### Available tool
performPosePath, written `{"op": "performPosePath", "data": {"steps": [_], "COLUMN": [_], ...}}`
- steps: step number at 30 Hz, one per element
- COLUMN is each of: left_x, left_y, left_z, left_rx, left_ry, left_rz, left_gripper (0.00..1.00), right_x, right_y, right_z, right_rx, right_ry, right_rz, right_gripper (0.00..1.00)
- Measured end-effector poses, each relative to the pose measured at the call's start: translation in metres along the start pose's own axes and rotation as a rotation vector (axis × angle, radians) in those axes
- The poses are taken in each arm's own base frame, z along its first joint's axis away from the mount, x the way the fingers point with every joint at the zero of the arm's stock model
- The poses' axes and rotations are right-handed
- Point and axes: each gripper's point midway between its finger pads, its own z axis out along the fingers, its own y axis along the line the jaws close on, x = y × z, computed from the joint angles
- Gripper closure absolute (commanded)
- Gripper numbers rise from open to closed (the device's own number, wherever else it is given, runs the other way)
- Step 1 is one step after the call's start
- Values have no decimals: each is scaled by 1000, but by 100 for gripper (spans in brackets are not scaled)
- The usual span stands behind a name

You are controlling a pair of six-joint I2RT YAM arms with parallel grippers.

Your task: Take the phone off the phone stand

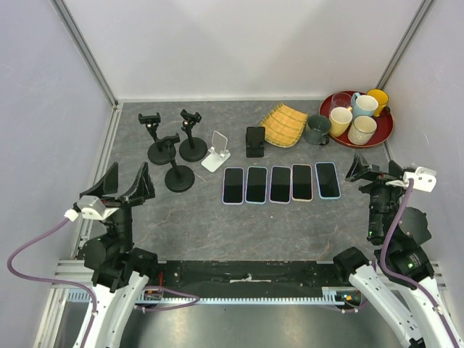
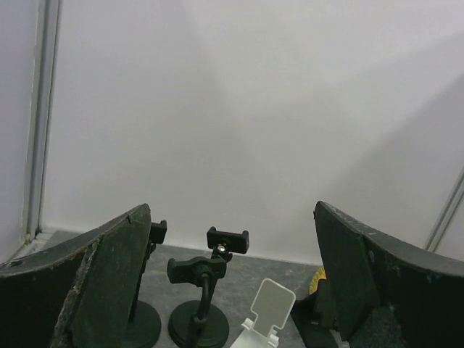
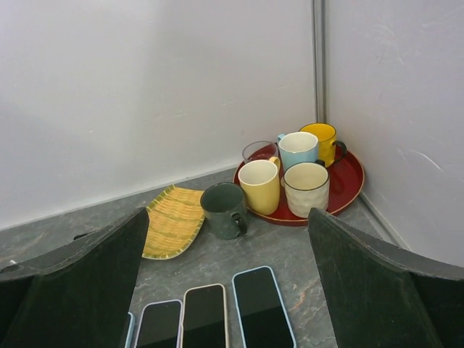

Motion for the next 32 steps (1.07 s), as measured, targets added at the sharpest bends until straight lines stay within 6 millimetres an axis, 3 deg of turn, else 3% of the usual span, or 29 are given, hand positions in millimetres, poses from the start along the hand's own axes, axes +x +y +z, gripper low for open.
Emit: {"op": "performPosePath", "data": {"steps": [4,9,19,24,32], "left_x": [-11,-6,-11,-19,-10], "left_y": [-5,-4,16,19,29], "left_z": [-5,-6,-6,-7,-9], "left_rx": [53,61,-65,-88,-125], "left_ry": [-40,-31,-13,-11,24], "left_rz": [81,124,80,74,102], "left_gripper": [0,0,0,0,0], "right_x": [4,17,39,41,41], "right_y": [-6,-15,-23,-23,-22], "right_z": [-1,-1,-3,-3,-2], "right_rx": [20,60,89,88,86], "right_ry": [-16,-20,-43,-57,-71], "right_rz": [-20,-40,-29,-17,-7], "right_gripper": [2,2,2,2,2]}}
